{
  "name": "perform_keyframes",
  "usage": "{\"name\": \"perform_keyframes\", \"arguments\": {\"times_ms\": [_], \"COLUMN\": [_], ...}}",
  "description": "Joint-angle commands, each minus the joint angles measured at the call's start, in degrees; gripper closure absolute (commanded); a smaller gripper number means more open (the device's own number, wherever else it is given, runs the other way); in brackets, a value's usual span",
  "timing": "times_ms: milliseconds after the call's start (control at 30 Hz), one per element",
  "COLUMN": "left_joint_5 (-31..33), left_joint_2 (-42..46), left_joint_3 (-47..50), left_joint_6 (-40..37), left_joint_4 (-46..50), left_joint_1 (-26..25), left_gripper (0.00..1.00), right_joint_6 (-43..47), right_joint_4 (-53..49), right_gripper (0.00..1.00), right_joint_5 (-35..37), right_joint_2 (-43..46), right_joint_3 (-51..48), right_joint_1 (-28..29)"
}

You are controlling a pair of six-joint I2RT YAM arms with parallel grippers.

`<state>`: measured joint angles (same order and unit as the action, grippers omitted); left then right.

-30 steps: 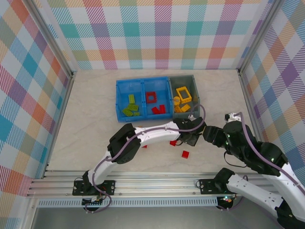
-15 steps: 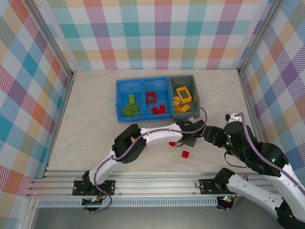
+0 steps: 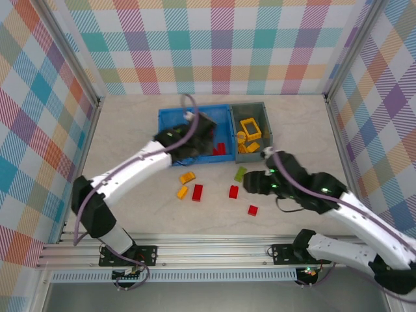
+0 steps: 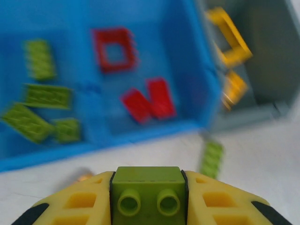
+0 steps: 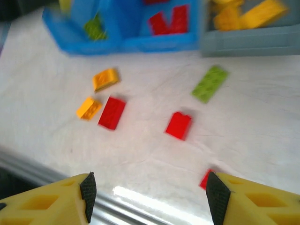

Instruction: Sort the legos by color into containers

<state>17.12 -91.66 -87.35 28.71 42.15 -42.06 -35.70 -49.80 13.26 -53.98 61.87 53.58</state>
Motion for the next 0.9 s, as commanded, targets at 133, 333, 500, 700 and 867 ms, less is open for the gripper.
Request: {"name": "perform_keyframes", "arguments": {"times_ms": [133, 333, 500, 700, 867], "left_joint_5": [3.0, 9.2, 12.7, 9.6, 7.4], "left_joint_2": [-11.4, -26.1, -32.4, -36.2, -30.4], "left_joint_3": [-5.0, -17.0, -21.7, -22.7, -19.7], "left_joint_6": [-5.6, -2.4, -0.3, 1.4, 1.3], "left_joint_4": [4.3, 8.4, 10.4, 10.9, 8.3], "left_joint_1": [14.2, 17.5, 18.5, 19.6, 18.6], "left_gripper": [0.75, 0.78, 0.78, 0.51, 0.4], "right_joint_6": [6.4, 7.1, 7.0, 6.4, 5.1], "right_joint_4": [24.3, 46.4, 47.1, 44.6, 40.9], "right_gripper": [0.35, 0.34, 0.34, 0.33, 0.33], "right_joint_5": [0.5, -1.0, -0.7, 0.7, 3.1], "right_joint_2": [-13.0, -17.5, -18.7, -16.0, -11.5], "right_joint_3": [0.8, -3.8, -2.5, -4.7, -8.0], "right_joint_1": [10.3, 11.0, 11.0, 11.1, 11.0]}}
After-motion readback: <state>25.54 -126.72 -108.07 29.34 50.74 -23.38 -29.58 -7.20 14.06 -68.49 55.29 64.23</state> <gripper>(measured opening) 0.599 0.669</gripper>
